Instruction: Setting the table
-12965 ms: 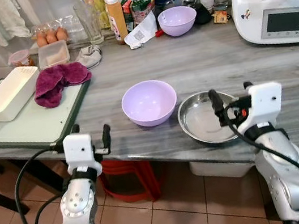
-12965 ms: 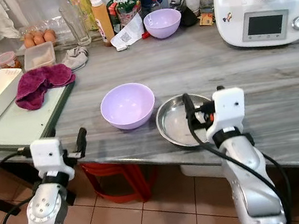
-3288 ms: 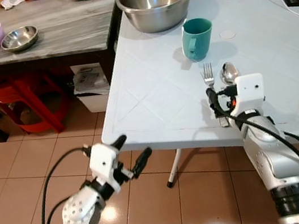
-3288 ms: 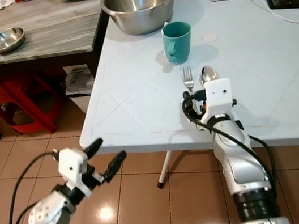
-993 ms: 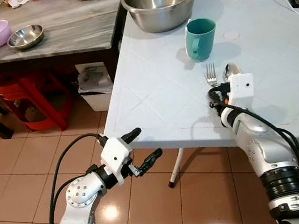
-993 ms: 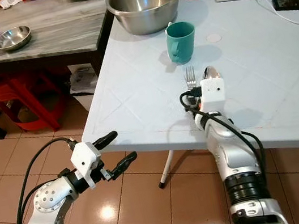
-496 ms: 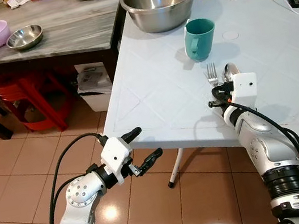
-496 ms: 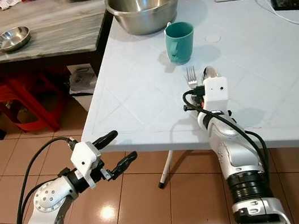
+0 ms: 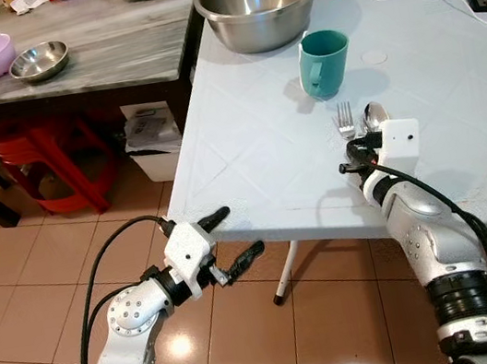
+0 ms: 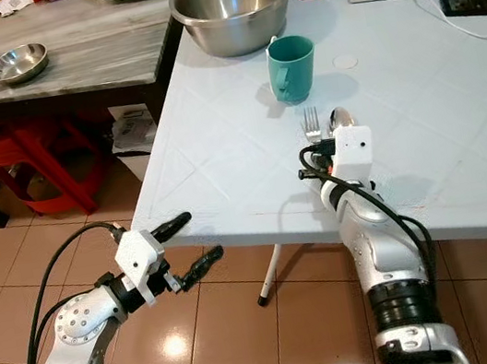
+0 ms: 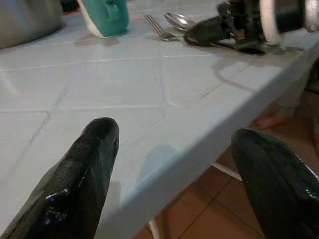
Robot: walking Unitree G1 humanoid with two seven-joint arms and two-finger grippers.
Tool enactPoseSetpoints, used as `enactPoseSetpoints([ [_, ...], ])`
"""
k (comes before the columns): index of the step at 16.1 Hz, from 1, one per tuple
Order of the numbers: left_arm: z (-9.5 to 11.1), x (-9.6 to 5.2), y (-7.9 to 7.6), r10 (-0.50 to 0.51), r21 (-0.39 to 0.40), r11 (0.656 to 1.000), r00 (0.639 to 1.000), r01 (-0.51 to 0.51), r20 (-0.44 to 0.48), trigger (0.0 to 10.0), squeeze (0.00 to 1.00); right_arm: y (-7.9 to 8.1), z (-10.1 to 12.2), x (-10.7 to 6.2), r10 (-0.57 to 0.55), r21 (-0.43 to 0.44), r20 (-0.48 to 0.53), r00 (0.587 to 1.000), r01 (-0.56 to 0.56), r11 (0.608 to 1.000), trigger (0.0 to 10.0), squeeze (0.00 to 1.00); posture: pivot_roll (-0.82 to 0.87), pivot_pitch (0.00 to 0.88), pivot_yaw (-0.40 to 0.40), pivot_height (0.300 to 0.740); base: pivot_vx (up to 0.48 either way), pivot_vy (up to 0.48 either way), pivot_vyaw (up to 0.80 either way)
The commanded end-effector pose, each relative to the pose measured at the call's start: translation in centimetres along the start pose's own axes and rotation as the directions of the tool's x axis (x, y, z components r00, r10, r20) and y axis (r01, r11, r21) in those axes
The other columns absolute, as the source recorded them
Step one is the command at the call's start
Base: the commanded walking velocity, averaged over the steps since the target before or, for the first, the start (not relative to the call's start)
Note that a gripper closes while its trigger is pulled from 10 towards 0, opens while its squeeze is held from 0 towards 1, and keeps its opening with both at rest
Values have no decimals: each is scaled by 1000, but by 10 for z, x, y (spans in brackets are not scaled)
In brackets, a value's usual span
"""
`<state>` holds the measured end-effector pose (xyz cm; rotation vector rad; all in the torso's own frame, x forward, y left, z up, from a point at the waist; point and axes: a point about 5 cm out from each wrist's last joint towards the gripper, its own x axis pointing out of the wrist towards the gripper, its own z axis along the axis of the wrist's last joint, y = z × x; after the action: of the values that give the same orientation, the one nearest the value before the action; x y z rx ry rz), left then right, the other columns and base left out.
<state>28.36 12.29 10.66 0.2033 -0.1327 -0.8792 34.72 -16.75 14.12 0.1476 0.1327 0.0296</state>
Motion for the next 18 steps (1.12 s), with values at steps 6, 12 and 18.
enactPoseSetpoints([
  [6,7,-1,41,400,-67,915,917,-398,10,10000,0,16,23,-22,53,5,191,980,-55,998,0,0,-143,150,98,740,0,0,0],
  [12,9,0,50,592,-122,800,806,-587,5,10000,0,24,23,-36,67,-105,216,974,-45,993,10000,0,-146,115,76,740,0,0,0],
  [18,11,12,39,581,-176,803,813,-569,24,10000,0,14,29,-36,40,-159,277,960,5,987,10000,0,-153,98,70,740,0,0,0],
])
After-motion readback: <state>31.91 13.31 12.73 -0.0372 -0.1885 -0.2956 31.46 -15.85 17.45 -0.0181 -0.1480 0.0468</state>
